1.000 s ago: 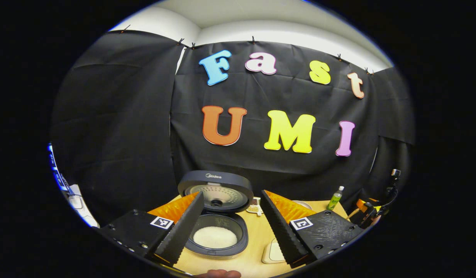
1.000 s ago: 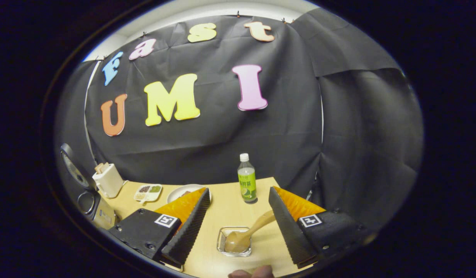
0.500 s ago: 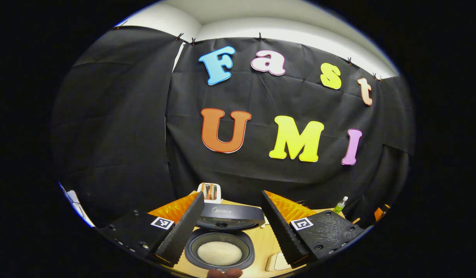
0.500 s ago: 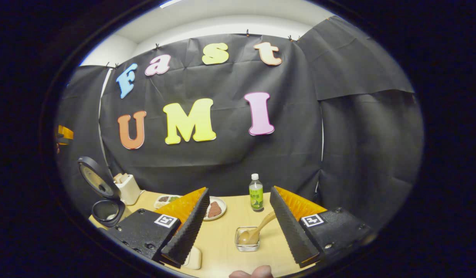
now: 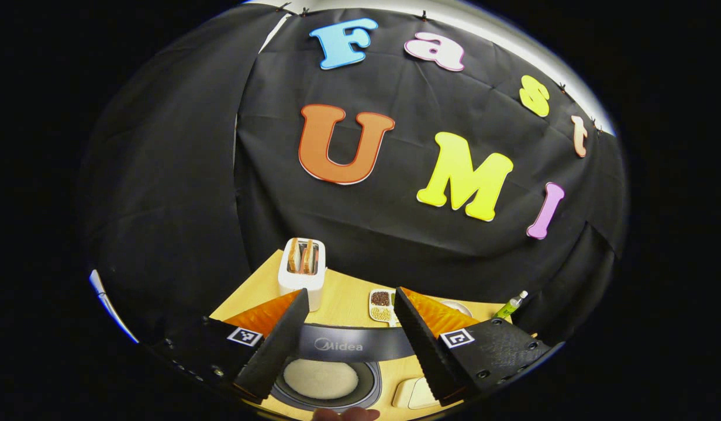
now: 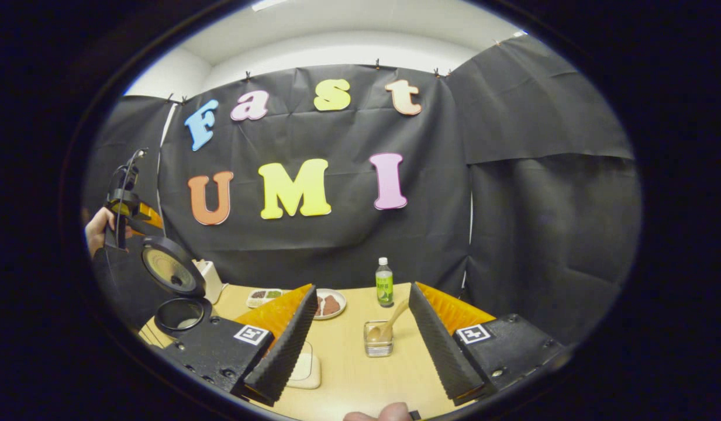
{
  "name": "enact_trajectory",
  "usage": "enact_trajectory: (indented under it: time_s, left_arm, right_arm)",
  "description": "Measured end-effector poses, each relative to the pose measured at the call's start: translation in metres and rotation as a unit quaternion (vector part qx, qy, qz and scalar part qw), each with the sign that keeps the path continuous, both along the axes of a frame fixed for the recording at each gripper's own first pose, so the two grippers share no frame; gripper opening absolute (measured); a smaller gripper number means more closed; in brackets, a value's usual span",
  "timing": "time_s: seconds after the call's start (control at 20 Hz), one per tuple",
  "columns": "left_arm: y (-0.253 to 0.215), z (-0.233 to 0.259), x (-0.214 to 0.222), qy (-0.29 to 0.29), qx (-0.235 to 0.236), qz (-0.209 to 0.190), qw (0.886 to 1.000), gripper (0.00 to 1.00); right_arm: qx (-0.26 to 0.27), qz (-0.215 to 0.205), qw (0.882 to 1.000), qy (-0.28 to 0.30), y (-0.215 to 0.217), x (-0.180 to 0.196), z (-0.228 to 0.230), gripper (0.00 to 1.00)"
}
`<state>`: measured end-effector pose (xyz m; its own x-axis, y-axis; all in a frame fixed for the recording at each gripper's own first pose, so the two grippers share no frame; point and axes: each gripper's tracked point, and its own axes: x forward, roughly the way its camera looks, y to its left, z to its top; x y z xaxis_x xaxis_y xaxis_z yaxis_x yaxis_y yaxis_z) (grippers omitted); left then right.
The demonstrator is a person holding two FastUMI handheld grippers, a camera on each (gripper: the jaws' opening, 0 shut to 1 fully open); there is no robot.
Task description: Close the left gripper, press the button to open the rice cooker; take a wooden spoon from the chopstick holder with the right hand, scoop a spoonful of rice and pour it into the rice cooker, then put the wooden spoon back into the chopstick holder.
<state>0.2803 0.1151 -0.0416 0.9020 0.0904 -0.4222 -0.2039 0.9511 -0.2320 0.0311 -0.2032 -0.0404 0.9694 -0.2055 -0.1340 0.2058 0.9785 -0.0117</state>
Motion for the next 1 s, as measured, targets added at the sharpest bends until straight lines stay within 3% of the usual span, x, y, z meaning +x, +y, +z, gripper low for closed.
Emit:
enact_trajectory:
  time_s: [0.25, 0.55, 0.8, 1.0]
  left_arm:
    - [-0.008, -0.018, -0.003, 0.026, 0.018, -0.021, 0.999, 0.96]
    - [-0.025, -0.047, -0.057, 0.030, 0.024, -0.040, 0.998, 0.96]
    - [-0.041, -0.087, -0.101, 0.043, -0.001, -0.035, 0.998, 0.96]
    - [-0.051, -0.119, -0.122, 0.047, 0.011, -0.033, 0.998, 0.96]
  right_arm:
    - [-0.009, -0.020, 1.000, 0.000, 0.006, -0.028, 0.009, 1.00]
    - [-0.004, -0.021, 1.000, -0.021, 0.029, -0.026, 0.022, 1.00]
    - [0.004, 0.016, 1.000, -0.024, 0.067, -0.012, 0.017, 0.99]
    - [-0.004, 0.037, 0.999, -0.026, 0.084, -0.007, 0.021, 1.00]
